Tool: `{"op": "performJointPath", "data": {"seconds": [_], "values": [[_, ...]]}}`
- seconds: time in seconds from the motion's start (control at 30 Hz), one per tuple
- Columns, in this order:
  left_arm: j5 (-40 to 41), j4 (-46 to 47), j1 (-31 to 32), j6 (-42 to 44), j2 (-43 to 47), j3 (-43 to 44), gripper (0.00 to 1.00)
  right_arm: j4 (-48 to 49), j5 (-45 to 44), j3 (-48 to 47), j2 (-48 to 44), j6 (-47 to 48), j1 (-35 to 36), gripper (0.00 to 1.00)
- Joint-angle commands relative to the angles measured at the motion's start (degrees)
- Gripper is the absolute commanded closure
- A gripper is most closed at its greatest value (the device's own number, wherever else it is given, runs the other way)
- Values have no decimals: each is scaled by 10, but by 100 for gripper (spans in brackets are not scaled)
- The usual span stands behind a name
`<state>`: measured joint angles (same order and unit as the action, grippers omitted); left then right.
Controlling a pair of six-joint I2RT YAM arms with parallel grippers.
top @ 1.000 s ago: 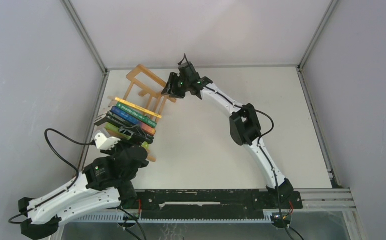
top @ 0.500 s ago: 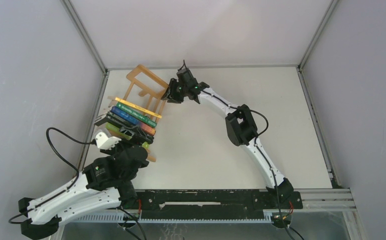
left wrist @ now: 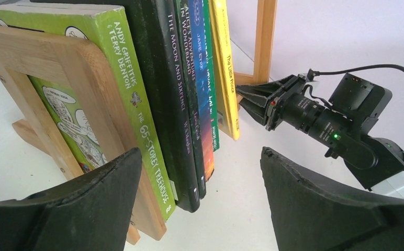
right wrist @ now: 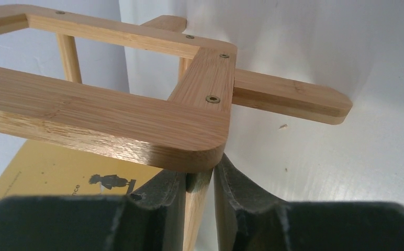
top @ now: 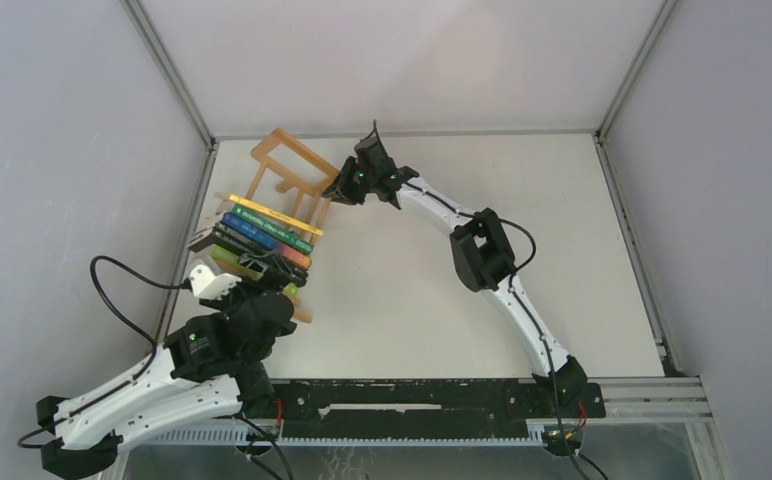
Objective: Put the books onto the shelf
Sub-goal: Adjust the shelf at the center of the board.
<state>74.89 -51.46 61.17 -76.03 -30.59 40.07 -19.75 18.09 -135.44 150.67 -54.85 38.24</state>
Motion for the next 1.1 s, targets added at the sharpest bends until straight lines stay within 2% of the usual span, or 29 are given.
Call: {"op": "performJointPath", "data": {"seconds": [0.0,0.2,1.07], "values": [[22,1,1,11,4,-11,13,76,-12,31,-23,-37,-5,87],[20,-19,0,-11,6,-14,12,119,-28,86,-48,-81,-8,100],[-34,-17,-6,-15,12,-29,10,376,-208,561,-297,-220,-55,100]]}}
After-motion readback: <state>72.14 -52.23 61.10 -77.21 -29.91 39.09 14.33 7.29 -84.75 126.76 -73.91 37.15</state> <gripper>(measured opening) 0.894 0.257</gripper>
